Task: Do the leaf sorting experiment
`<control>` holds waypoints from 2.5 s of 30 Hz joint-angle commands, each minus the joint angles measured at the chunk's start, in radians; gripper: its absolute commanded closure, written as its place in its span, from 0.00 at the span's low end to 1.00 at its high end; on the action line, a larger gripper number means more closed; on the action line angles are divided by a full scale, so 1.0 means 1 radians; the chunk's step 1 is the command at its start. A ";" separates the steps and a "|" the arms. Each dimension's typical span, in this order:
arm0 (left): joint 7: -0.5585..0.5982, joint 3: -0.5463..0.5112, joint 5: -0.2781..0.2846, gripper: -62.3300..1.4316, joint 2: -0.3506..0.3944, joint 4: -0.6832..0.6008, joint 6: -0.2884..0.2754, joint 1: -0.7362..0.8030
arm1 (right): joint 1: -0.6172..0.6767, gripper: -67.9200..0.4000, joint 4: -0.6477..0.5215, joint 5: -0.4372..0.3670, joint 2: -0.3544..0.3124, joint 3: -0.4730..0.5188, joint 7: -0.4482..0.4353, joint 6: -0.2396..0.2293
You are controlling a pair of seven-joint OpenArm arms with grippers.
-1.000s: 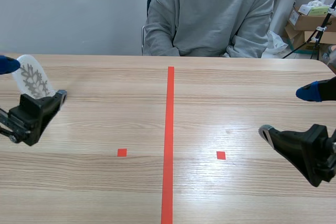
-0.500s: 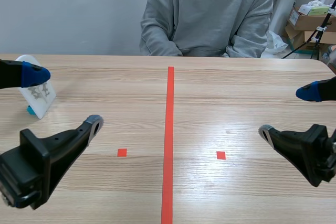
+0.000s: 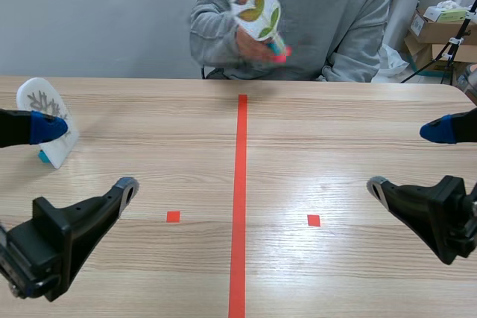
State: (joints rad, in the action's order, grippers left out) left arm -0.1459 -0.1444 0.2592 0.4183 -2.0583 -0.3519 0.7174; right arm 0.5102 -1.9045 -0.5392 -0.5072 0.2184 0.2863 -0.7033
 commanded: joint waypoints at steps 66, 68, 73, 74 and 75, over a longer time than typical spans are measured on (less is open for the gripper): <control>0.015 0.000 0.010 0.00 -0.002 -0.014 -0.002 -0.001 | -0.014 0.07 -0.001 -0.074 -0.008 0.003 -0.014 0.002; 0.015 0.000 0.010 0.00 -0.002 -0.014 -0.002 -0.001 | -0.014 0.07 -0.001 -0.074 -0.008 0.003 -0.014 0.002; 0.014 0.000 0.010 0.00 -0.002 -0.014 -0.002 -0.001 | -0.014 0.07 -0.001 -0.074 -0.008 0.003 -0.014 0.002; 0.014 0.000 0.010 0.00 -0.002 -0.014 -0.002 -0.001 | -0.014 0.07 -0.001 -0.074 -0.008 0.003 -0.014 0.002; 0.014 0.000 0.010 0.00 -0.002 -0.014 -0.002 -0.001 | -0.014 0.07 -0.001 -0.074 -0.008 0.003 -0.014 0.002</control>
State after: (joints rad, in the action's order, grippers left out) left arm -0.1459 -0.1444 0.2592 0.4183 -2.0571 -0.3523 0.7174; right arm 0.5102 -1.9045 -0.6102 -0.5072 0.2184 0.2871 -0.7033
